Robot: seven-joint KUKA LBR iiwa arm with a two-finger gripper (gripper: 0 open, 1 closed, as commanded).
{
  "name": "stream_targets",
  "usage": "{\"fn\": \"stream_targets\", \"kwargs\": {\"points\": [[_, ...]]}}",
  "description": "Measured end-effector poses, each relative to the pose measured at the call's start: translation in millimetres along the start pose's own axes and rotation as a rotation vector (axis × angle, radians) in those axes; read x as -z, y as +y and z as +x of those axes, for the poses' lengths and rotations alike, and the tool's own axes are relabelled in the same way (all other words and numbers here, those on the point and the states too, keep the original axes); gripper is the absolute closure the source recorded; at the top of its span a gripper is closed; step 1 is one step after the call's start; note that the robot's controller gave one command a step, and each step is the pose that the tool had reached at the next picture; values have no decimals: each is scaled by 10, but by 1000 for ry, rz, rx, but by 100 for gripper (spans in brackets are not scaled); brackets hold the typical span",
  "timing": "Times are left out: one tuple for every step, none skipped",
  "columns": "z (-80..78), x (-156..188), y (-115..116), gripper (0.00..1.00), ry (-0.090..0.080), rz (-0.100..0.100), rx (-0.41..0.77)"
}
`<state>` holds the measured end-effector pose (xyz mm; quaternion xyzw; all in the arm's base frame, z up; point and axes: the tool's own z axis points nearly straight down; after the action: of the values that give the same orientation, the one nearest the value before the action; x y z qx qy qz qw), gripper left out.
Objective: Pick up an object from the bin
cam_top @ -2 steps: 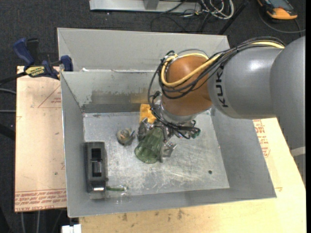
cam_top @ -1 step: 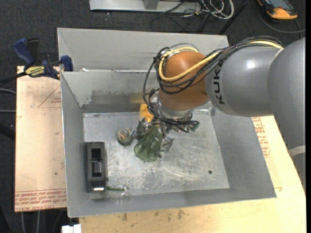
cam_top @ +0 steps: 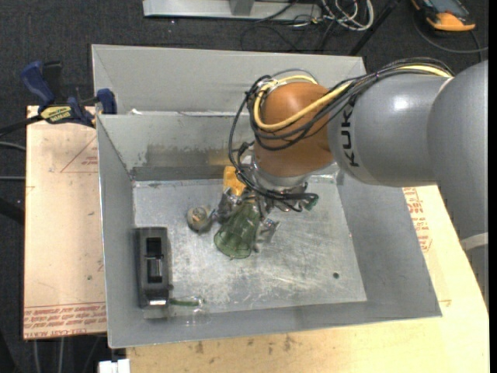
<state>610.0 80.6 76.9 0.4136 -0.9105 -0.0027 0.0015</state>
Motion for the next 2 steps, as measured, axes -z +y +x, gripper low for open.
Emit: {"fn": "stream_targets", "kwargs": {"points": [[5, 19, 3, 100, 0, 1, 0], [18, 118, 11, 100, -1, 2, -1]]}}
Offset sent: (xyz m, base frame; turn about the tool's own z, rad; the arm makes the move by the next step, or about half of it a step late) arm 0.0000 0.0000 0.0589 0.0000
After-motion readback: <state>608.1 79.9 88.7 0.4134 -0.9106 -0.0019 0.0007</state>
